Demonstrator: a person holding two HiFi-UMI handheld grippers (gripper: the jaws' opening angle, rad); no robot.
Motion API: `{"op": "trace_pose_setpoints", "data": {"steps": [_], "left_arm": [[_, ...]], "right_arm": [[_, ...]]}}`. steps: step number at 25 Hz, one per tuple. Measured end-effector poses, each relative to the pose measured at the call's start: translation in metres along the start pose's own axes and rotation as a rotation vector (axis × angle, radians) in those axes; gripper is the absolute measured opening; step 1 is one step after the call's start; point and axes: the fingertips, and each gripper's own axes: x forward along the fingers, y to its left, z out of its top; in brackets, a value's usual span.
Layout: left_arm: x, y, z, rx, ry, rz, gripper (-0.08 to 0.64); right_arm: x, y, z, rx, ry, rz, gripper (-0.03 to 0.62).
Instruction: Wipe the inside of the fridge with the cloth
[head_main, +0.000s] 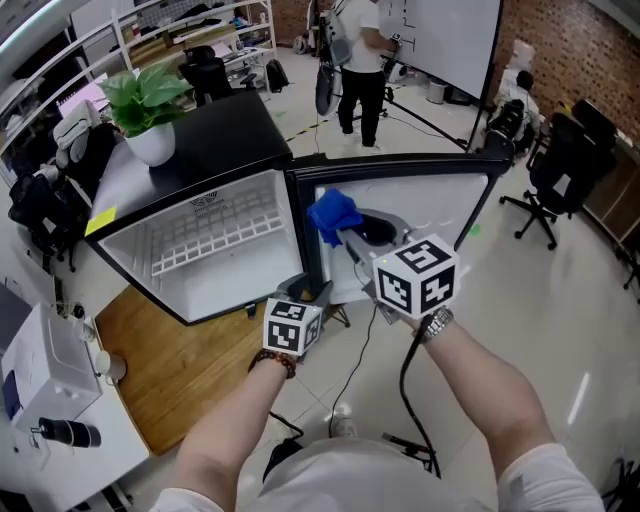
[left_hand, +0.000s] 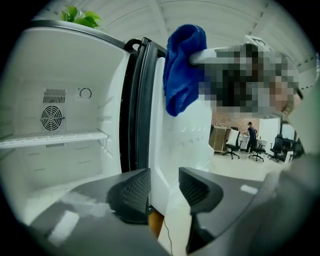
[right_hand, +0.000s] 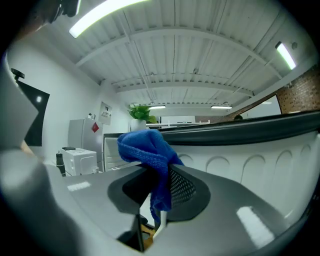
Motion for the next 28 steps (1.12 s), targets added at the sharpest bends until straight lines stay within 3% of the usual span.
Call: {"op": "trace_pose_setpoints", "data": {"steps": [8,16,23,28], "left_arm": [[0.028,0.007,-0.013,-0.105,0.061,0.094,0.193],[0.048,0.014,-0.034,-0.217,0.134,0.140,0.191],[0.057,0.011,-0.041,-0.200,0.169,0.143,0.123],[0.056,0.010,-0.037,-0.189,0.164,0.138,0.123]], "right_arm": [[0.016,0.002,0.013,-0.048,0.008,-0.110,0.077],[0.025,0.005,0.013,-0.032,0.014,-0.185,0.077],[0.022,-0.007,0.013,-0.046,0.021,-0.251,0.077],[0.014,-0.024,0.014,-0.036,0.017,-0.294,0.075]]}}
